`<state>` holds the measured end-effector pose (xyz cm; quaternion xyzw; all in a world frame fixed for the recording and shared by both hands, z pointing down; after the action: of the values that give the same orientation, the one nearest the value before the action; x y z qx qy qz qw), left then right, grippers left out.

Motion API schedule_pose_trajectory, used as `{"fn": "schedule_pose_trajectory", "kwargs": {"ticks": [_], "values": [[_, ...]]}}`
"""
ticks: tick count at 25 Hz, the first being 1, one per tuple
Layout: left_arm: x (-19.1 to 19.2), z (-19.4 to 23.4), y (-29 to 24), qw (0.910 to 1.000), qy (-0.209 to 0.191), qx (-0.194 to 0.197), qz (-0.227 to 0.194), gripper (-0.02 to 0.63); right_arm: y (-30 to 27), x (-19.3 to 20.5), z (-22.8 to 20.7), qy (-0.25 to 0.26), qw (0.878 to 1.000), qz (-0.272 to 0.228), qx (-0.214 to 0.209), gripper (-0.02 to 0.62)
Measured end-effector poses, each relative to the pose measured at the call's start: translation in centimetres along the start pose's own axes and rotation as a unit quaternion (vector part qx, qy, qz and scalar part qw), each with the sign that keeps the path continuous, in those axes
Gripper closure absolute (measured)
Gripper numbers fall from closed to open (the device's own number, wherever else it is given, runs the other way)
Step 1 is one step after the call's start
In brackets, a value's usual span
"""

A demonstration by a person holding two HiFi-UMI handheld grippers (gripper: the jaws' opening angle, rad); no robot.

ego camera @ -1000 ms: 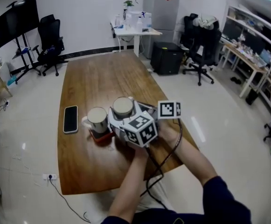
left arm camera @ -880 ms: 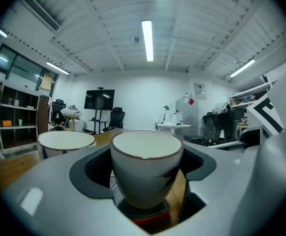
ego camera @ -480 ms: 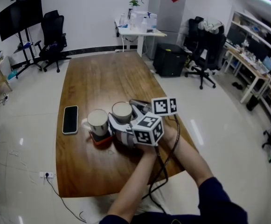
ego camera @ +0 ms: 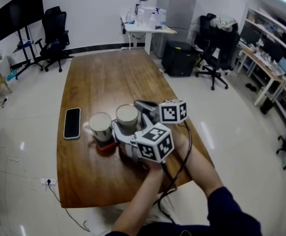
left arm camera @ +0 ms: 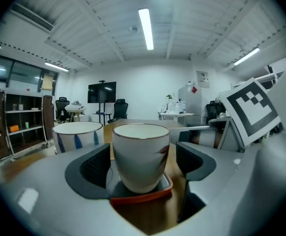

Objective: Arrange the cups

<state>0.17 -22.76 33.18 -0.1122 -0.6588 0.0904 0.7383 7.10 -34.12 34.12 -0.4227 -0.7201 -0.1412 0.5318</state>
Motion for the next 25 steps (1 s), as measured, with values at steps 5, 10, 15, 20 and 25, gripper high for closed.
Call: {"fn": "schedule_pose_trajectory", "kwargs": {"ticks": [5,10,15,20,25], "values": [[0.8,-0.1,1.7,0.9989,0.025,0.038,0.008,0.204,0.1,0.0,0.6,0.019,1.0,-0.001,-0.011,0.588],[2.6,0.0,3.1,0.9961,0.039,0.075,0.024,0.204,0.6,-0.1,1.2,0.04,0.999,-0.006,0.0,0.588],[2.4,1.7,5.0,0.9949,0.037,0.094,0.002,0.204,2.0,-0.6,1.5,0.054,0.998,-0.014,0.0,0.588],[2.4,3.6,8.6,0.9876,0.027,0.151,-0.033,0.204,3.7,-1.6,1.4,0.074,0.997,-0.02,-0.013,0.588],[2.5,7.2,11.5,0.9774,0.013,0.199,-0.071,0.21,7.2,-3.9,1.4,0.066,0.995,-0.067,-0.026,0.588]]}}
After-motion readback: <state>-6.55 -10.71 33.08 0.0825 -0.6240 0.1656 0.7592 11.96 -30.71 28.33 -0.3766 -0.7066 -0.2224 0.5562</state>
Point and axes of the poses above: the fingertips, and each gripper's own axes: y backward along the fingers, z to its left, x out of its underside, the point moved 7 cm from there along y, backward along the fingers, and after that the axes turned 15 degrees about x, right-handed, at the moved point
